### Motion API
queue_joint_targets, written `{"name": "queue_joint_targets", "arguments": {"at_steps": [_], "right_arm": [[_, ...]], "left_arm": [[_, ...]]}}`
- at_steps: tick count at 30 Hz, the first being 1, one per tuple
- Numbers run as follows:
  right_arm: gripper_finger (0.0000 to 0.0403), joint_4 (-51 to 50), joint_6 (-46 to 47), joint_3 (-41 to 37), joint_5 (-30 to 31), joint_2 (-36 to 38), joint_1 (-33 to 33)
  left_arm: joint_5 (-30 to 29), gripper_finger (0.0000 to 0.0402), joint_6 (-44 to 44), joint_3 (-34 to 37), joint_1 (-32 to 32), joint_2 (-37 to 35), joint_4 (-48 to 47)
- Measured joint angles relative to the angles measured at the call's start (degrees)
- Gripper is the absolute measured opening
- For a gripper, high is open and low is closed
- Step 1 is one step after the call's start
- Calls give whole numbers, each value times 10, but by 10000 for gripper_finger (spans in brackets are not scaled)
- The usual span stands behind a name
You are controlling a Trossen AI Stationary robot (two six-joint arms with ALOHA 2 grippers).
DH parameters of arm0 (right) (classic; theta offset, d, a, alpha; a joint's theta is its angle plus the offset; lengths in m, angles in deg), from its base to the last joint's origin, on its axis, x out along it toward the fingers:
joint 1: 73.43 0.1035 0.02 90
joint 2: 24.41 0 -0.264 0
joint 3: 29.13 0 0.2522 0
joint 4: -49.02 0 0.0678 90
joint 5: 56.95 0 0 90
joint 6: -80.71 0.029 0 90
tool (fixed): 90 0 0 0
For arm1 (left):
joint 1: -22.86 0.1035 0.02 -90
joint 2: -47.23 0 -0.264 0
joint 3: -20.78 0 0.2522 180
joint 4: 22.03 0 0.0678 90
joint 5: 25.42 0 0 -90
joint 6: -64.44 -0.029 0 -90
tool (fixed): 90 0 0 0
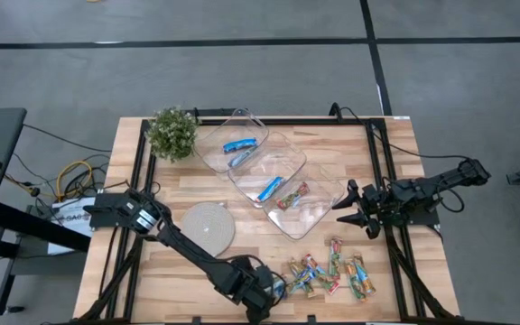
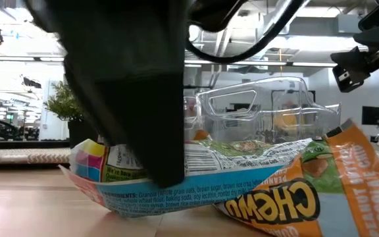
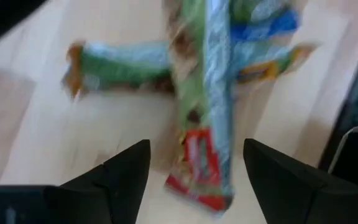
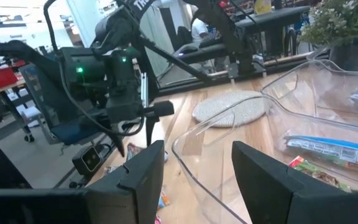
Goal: Pick and place Granola Bars by type
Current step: Put the red granola bar into the bottom transparent bin
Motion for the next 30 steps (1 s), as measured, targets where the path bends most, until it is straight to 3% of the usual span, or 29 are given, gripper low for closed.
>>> {"name": "queue_joint_targets", "arguments": {"at_steps": [9,22,30], "right_arm": [[184,0,0,0,0,0,0],[184,-1,0,0,0,0,0],[184,-1,0,0,0,0,0]], "left_arm": [[-11,244,-11,18,3,0,-5],[-7,110,-29,18,3,0,-5],[23,64,-38,17,3,0,25]]}}
